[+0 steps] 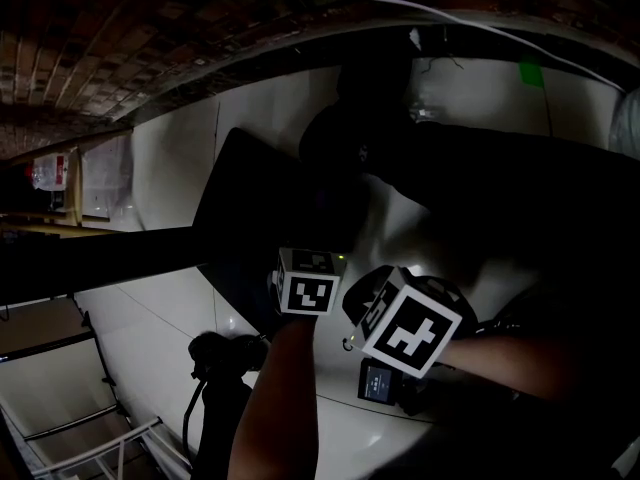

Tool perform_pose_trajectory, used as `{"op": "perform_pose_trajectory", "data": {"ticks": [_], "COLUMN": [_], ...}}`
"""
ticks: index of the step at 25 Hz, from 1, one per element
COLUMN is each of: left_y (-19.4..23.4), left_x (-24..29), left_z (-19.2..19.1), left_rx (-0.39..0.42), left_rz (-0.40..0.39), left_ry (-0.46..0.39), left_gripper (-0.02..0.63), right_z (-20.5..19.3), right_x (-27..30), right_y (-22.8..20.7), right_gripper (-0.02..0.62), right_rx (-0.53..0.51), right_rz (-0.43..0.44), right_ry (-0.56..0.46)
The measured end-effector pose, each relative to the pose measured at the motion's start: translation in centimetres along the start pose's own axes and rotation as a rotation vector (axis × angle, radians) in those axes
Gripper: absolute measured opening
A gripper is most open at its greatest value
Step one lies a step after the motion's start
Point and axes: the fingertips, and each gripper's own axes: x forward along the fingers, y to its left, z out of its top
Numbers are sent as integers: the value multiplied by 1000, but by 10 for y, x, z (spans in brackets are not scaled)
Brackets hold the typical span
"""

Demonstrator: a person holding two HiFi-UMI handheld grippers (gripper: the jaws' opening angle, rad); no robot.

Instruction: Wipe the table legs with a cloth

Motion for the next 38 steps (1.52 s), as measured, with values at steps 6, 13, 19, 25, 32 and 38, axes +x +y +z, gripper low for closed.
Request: {"op": "perform_pose_trajectory", "data": {"ticks": [6, 13, 19, 25, 32, 38], "left_y": [43, 121, 115, 60, 65, 126], "left_x": [-18, -55, -39, -3, 13, 20], "left_z": [-12, -56, -34, 5, 16, 18], "left_rx": [23, -237, -135, 220, 295, 175], "left_rz": [189, 501, 421, 125, 131, 259], "left_ry": [44, 144, 109, 162, 248, 270], "left_gripper": [81, 87, 75, 75, 78, 77], "right_z": [0, -1, -15, -17, -22, 55], "right_x": [1, 4, 8, 13, 10, -21], "right_y": [-2, 3, 3, 4, 0, -38], "right_gripper": [2, 2, 2, 2, 2, 2], "right_rx": [20, 4, 30, 21, 52, 17], "right_rz": [9, 23, 33, 39, 30, -103], "right_ry": [1, -6, 39, 40, 57, -158]}}
